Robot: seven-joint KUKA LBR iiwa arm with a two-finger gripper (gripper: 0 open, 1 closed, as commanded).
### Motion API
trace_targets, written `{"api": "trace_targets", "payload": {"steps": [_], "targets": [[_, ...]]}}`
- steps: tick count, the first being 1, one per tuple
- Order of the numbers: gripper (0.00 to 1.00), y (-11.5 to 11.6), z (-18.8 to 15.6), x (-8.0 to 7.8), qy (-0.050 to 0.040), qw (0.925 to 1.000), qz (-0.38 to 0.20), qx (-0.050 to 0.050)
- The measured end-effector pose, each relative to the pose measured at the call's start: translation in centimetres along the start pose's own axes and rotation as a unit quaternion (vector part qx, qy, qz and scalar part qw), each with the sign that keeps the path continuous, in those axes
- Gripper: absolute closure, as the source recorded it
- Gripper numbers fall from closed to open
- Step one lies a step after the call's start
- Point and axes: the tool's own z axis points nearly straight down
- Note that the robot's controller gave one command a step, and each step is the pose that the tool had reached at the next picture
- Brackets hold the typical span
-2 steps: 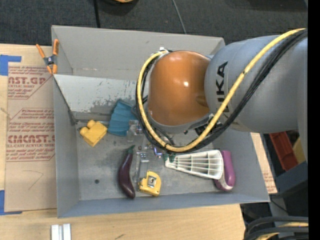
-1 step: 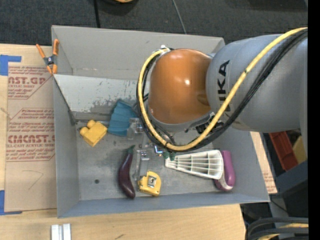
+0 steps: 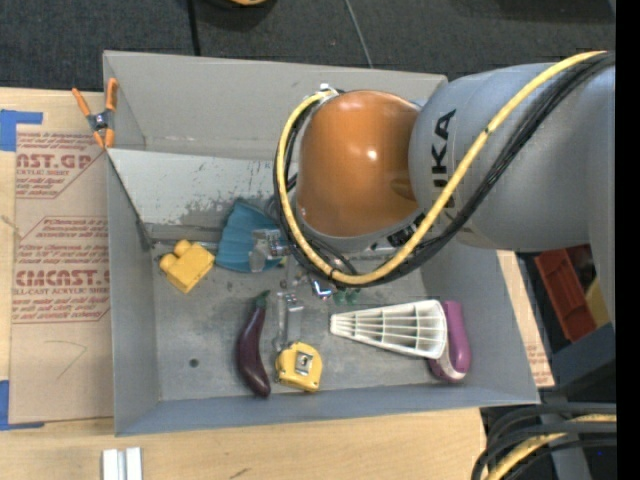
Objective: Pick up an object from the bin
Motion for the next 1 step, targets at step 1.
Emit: {"api": "trace_targets", "payload": {"steps": [1], "targets": [[0.0, -2.1, 2.81, -0.69, 0.0018, 0.9946, -0.104, 0.001]]}}
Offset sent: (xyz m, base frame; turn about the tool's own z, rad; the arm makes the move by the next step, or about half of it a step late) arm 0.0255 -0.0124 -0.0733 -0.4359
